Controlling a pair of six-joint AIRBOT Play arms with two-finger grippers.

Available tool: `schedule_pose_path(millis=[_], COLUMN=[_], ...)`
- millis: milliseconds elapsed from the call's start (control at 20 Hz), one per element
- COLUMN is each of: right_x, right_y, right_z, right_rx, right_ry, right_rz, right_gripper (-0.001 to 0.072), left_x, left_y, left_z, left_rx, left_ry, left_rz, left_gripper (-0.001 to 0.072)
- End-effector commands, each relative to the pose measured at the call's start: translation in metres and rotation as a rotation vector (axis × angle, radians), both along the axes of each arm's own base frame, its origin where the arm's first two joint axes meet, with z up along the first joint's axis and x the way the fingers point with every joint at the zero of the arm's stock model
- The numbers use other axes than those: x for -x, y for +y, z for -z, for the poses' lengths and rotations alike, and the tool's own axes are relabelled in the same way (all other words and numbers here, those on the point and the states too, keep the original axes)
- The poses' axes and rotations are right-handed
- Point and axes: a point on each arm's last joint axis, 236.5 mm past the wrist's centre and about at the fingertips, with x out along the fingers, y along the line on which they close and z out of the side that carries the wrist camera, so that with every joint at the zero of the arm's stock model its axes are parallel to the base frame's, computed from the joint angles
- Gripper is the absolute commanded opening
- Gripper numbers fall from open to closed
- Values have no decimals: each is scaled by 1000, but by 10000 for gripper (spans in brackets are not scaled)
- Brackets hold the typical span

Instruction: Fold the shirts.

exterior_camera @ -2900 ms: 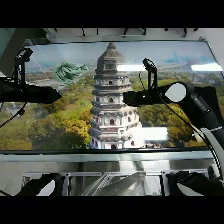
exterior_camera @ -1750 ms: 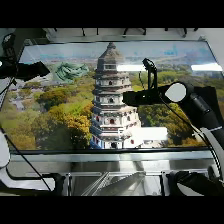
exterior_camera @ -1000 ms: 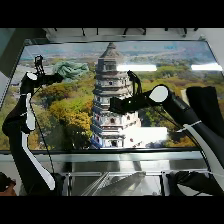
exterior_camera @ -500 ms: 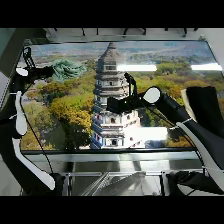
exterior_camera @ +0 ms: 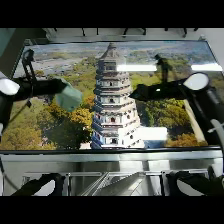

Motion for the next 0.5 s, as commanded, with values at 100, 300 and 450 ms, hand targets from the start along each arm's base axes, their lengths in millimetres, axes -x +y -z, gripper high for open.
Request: schedule_pose_path(millis=[100,300,450], right_x=[20,29,29], right_y=[-125,-158,-158], right_z=[-12,-22,-23], right_rx=[258,282,263], right_ry=[-69,-66,-48], right_rz=[131,221,245], right_gripper=[36,36,36], left_x=[142,174,201], left_y=[-138,-226,-280], left_z=[12,34,69], left_rx=[190,302,238], left_ry=[135,150,234], left_rz=[169,205,305], left_gripper=[16,16,16])
